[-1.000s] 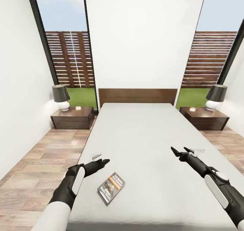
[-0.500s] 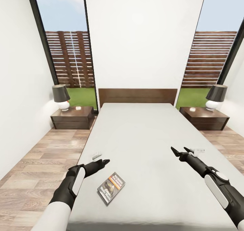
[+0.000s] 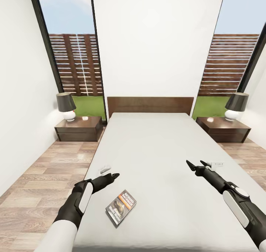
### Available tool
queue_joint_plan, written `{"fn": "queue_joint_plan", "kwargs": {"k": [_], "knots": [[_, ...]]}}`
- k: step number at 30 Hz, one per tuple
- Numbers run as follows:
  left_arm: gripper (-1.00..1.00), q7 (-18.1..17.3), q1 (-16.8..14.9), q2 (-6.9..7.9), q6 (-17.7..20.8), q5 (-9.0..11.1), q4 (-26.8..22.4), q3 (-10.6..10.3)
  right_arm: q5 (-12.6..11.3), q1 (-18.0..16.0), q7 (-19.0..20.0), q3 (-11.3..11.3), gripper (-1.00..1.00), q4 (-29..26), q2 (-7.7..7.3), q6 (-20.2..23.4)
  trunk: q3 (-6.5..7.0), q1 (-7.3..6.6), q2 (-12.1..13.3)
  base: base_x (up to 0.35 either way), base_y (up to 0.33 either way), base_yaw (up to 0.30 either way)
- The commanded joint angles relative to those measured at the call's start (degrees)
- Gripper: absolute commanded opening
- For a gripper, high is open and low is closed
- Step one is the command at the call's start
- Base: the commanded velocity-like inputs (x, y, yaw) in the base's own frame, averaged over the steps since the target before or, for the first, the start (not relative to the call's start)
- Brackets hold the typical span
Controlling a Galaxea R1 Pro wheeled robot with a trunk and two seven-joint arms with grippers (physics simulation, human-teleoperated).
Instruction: In the bedroom, move the book from the bed onto either nightstand, and place the two sandals side by side next to the bed.
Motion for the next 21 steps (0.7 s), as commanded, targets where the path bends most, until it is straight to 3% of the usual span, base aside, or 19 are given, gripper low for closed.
{"fn": "queue_joint_plan", "kwargs": {"k": [1, 21], "knots": [[1.00, -0.2, 0.0, -0.08, 0.5, 0.2, -0.1, 0.3, -0.6, 0.0, 0.1, 0.1, 1.00, 0.0, -0.09, 0.0, -0.07, 0.00, 0.0, 0.000, 0.000, 0.000], [1.00, -0.2, 0.0, -0.08, 0.5, 0.2, -0.1, 0.3, -0.6, 0.0, 0.2, 0.1, 1.00, 0.0, -0.06, -0.1, -0.07, 0.00, 0.0, 0.044, -0.037, 0.000]]}}
